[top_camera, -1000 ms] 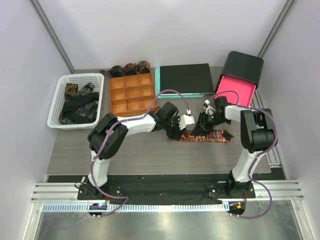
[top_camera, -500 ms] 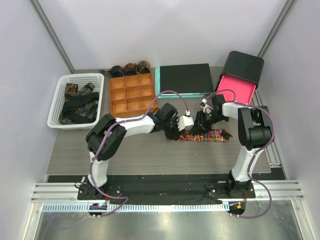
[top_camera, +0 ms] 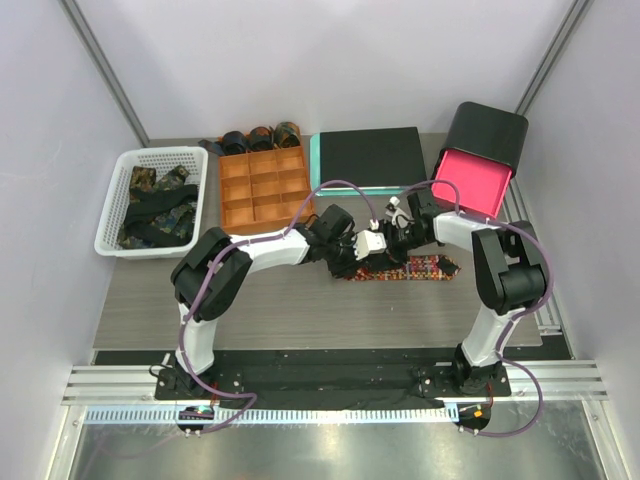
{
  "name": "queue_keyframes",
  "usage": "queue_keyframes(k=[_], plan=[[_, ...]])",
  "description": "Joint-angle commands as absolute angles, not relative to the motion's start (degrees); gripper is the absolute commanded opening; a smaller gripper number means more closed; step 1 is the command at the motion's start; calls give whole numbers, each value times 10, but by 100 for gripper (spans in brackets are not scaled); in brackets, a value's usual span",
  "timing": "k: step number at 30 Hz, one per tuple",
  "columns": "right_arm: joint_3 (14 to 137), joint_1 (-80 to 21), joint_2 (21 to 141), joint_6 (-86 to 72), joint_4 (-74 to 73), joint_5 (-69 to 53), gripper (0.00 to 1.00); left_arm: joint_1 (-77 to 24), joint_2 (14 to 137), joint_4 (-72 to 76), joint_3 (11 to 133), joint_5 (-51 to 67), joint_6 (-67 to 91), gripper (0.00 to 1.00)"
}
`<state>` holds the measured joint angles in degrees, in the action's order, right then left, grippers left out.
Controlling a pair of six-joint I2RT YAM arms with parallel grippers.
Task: Roll the ties
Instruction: Roll the tie at the center of the board.
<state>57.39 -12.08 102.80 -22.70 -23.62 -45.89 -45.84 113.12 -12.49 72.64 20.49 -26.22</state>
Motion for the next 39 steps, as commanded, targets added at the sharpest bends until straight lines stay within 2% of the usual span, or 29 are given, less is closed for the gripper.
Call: queue_keyframes(k=[1, 3, 6, 7, 8, 10, 13, 16, 17, 20, 34, 39], plan=[[572, -134, 1037, -270, -182, -477, 50, -452, 1144, -174, 719, 178, -279, 34], [580, -137, 1049, -274, -174, -477, 48, -452, 1146, -174, 719, 180, -278, 34], [592, -138, 1056, -264, -173, -473, 29, -452, 1142, -172, 715, 186, -284, 35], [594, -137, 1056, -250, -178, -463, 17, -451, 1141, -172, 713, 190, -291, 35], [599, -136, 1055, -241, -183, -458, 13, -451, 1138, -171, 710, 197, -294, 36], [605, -135, 1054, -209, -194, -446, 6, -448, 1132, -170, 704, 208, -299, 38], [609, -135, 1056, -169, -207, -416, 1, -442, 1130, -178, 706, 235, -307, 47], [606, -134, 1069, -154, -222, -390, 1, -431, 1124, -187, 714, 267, -307, 58], [600, -134, 1070, -149, -226, -379, 1, -427, 1122, -186, 718, 278, -303, 65], [590, -128, 1077, -149, -231, -369, 1, -413, 1113, -188, 730, 316, -294, 71], [621, -107, 1147, -156, -277, -319, 1, -399, 1110, -72, 722, 387, -250, 82], [626, -105, 1144, -154, -285, -330, 1, -409, 1107, -61, 721, 368, -286, 84]])
